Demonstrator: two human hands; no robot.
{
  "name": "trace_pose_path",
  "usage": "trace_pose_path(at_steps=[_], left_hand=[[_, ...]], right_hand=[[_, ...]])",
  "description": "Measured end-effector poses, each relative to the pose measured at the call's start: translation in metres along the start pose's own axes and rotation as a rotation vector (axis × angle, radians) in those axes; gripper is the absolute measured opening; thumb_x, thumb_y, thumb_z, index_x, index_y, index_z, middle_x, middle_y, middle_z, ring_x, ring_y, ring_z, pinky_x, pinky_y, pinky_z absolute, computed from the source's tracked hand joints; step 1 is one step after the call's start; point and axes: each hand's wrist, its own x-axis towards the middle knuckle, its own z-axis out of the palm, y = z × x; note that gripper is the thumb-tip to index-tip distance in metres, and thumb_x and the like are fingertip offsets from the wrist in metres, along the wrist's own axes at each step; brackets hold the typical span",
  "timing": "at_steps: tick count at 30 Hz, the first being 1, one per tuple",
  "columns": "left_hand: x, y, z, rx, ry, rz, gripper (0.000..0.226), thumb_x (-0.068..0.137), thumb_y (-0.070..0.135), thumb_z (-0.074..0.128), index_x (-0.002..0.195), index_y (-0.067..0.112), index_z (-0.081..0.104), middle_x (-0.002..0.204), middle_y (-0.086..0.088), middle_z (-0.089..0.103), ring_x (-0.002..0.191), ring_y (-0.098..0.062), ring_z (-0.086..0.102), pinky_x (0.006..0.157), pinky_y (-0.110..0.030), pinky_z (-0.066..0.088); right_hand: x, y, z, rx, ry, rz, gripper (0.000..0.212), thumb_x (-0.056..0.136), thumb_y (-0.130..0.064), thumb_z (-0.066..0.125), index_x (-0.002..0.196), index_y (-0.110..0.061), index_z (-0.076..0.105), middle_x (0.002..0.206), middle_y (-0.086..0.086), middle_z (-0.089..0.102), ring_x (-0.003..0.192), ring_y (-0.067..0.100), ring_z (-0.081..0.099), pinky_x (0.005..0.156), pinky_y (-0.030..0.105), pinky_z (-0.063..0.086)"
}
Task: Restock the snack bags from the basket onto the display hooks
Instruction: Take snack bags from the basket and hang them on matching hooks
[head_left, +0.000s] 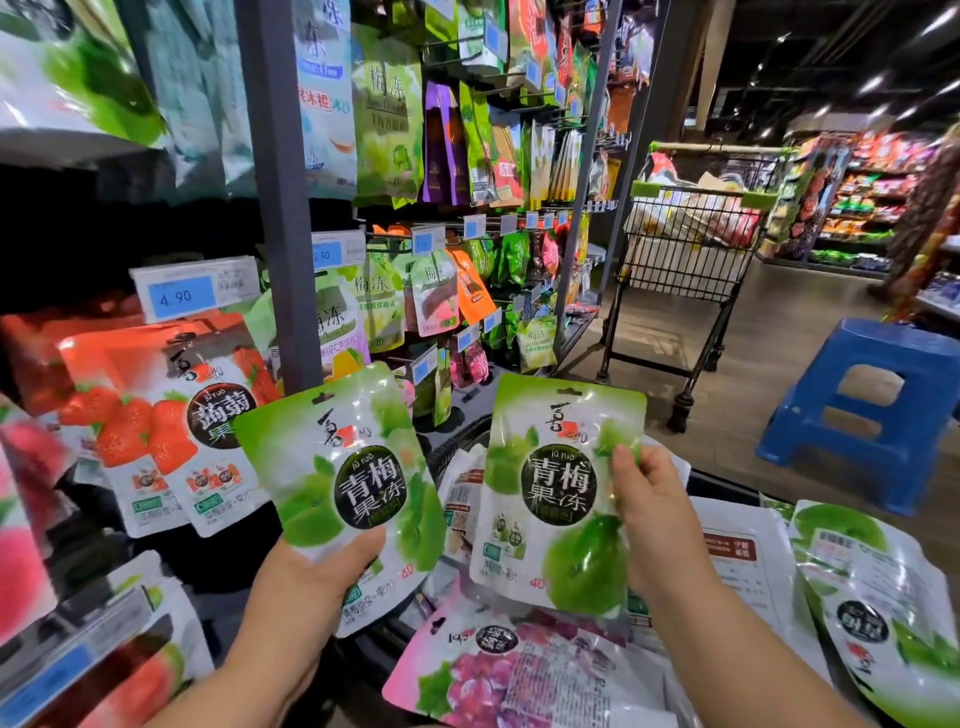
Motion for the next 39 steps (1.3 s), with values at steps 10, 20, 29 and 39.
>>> trace_pose_path(at_steps=[10, 20, 29, 39], left_hand=[[-0.001, 0.008, 0.006, -0.068, -0.079, -0.058, 0.042, 0.047, 0.031, 0.083, 0.088, 0.021, 0.077, 0.091, -0.005, 0.077, 0.077, -0.019, 0.069, 0.079, -0.038, 0.053], [-0.001, 0.007, 0.005, -0.115, -0.086, -0.089, 0.042, 0.061, 0.018, 0.077, 0.102, 0.015, 0.073, 0.099, -0.007, 0.077, 0.096, -0.030, 0.071, 0.093, -0.047, 0.053], [-0.009, 0.029, 0.010, -0.205, -0.084, -0.093, 0.027, 0.076, 0.005, 0.080, 0.100, 0.017, 0.074, 0.102, -0.007, 0.077, 0.100, -0.029, 0.071, 0.102, -0.054, 0.047], [-0.019, 0.065, 0.017, -0.211, -0.151, 0.027, 0.046, 0.051, 0.035, 0.087, 0.096, 0.029, 0.077, 0.103, -0.005, 0.076, 0.102, -0.028, 0.071, 0.098, -0.051, 0.051]], right_hand=[[0.005, 0.015, -0.004, -0.157, -0.309, 0.171, 0.039, 0.081, -0.018, 0.078, 0.115, -0.019, 0.061, 0.103, 0.008, 0.075, 0.088, 0.026, 0.073, 0.069, 0.041, 0.060], [0.002, 0.024, -0.012, -0.432, -0.493, 0.280, 0.055, 0.062, -0.005, 0.087, 0.112, -0.011, 0.066, 0.099, 0.006, 0.077, 0.092, 0.022, 0.074, 0.078, 0.032, 0.057], [-0.010, -0.001, 0.003, -0.199, -0.505, 0.220, 0.057, 0.058, 0.002, 0.087, 0.109, -0.008, 0.061, 0.083, 0.006, 0.076, 0.074, 0.019, 0.073, 0.063, 0.029, 0.056], [-0.019, -0.028, 0.035, -0.284, -0.620, 0.082, 0.067, 0.063, -0.015, 0.090, 0.122, -0.019, 0.058, 0.104, 0.005, 0.076, 0.091, 0.022, 0.074, 0.071, 0.032, 0.058]])
